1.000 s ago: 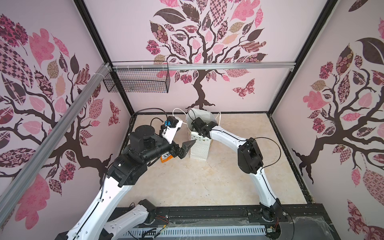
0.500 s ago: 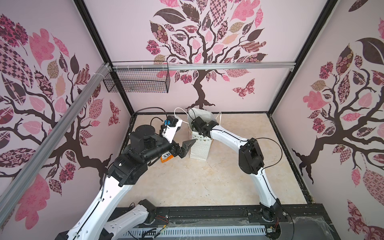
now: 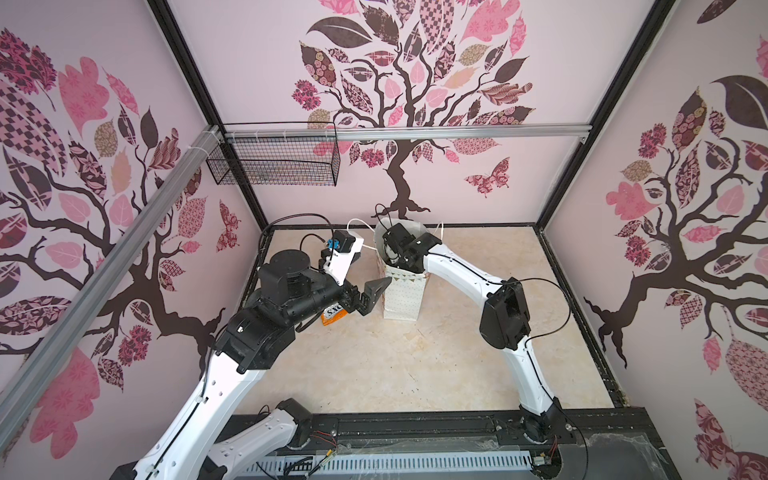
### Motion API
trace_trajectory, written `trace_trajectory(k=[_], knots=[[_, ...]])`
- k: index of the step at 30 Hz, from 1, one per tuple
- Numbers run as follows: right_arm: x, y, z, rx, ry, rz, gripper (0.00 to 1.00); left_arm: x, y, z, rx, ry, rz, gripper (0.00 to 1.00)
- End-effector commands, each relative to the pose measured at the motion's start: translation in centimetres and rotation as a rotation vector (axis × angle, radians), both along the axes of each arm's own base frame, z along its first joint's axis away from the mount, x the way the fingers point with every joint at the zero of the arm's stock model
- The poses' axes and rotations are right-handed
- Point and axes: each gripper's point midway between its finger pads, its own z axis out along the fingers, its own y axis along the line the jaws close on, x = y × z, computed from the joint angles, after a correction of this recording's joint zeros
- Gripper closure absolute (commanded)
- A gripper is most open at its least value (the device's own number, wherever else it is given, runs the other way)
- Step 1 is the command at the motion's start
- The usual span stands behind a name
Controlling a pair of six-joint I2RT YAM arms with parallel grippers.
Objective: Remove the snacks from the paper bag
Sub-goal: 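Close the right gripper on the green-and-blue mango tea candy bag inside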
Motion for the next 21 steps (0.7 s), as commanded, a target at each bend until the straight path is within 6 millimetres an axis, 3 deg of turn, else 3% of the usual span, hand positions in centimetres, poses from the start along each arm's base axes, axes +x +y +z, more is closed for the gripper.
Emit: trace_trajectory(k=[1,21], knots=[[0.4,-1.0,7.1,0.043,-0.124,-0.008,0.97,0.2,0.0,-0.3,0.004,-0.01,0.006,0.02],[0.3,-1.9,16.7,0.156,-0.308,-0.032,0.98,0.7,-0.3,-0.2,-0.003,-0.015,0.011,0.02]])
